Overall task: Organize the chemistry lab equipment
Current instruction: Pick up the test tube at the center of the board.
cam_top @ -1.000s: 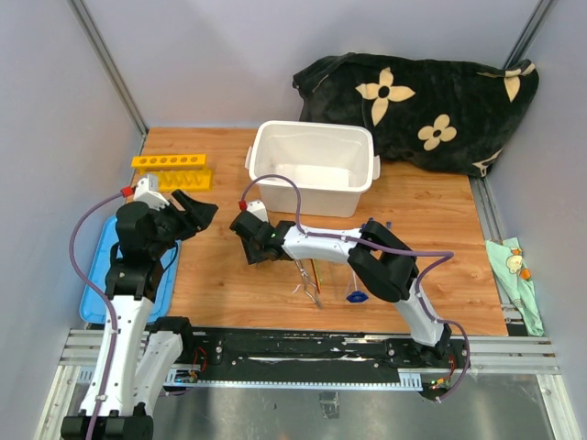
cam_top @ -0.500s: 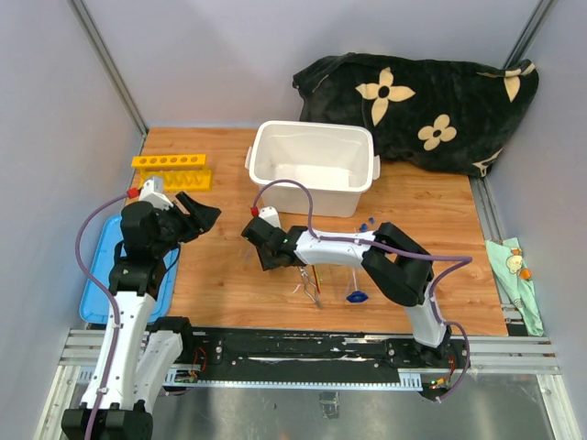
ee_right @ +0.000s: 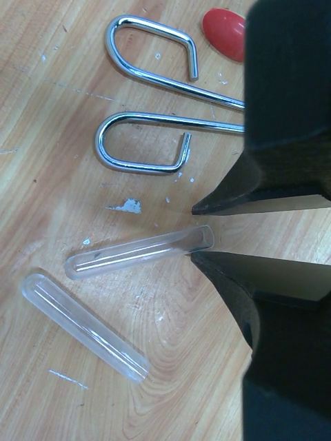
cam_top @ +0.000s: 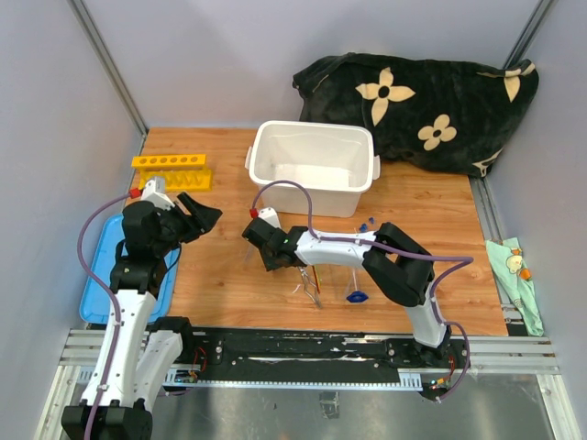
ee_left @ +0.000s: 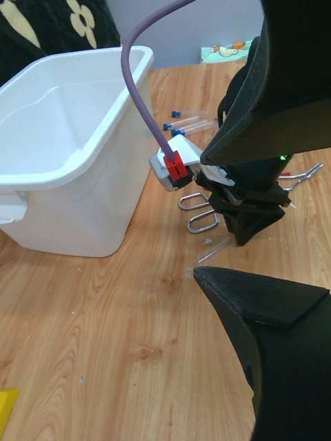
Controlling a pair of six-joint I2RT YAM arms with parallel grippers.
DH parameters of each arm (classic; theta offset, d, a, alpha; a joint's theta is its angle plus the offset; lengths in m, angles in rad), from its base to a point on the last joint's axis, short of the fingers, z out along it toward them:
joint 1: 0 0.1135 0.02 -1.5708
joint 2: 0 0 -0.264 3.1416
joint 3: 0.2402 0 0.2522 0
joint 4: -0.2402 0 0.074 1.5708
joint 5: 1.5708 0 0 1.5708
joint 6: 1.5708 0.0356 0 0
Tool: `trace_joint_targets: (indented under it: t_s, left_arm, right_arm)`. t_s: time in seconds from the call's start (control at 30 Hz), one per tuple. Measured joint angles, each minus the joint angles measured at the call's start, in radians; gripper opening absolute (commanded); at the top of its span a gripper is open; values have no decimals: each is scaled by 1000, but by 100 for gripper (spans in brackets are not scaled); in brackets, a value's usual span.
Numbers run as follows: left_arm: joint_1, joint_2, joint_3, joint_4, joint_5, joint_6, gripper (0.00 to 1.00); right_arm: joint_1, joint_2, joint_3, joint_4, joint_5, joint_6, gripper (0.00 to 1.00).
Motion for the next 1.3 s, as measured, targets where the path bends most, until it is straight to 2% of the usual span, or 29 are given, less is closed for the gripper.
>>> trace_joint_targets:
  t_s: [0.6,0.9,1.2,1.3]
  left_arm:
    - [0,11,-19,15,11,-1,64]
    - [0,15,-26,16,14,-3,64]
    - [0,63,-46,34,47,-3,64]
    - [-1,98,-57,37,71,-3,65]
  right_arm:
    - [1,8,10,24,-25,-101,29]
    - [1,11,14,34,-39,-140,2]
    - [1,2,0,38,-35,-142,1]
    - [5,-56,-65,39,-19,-141,0]
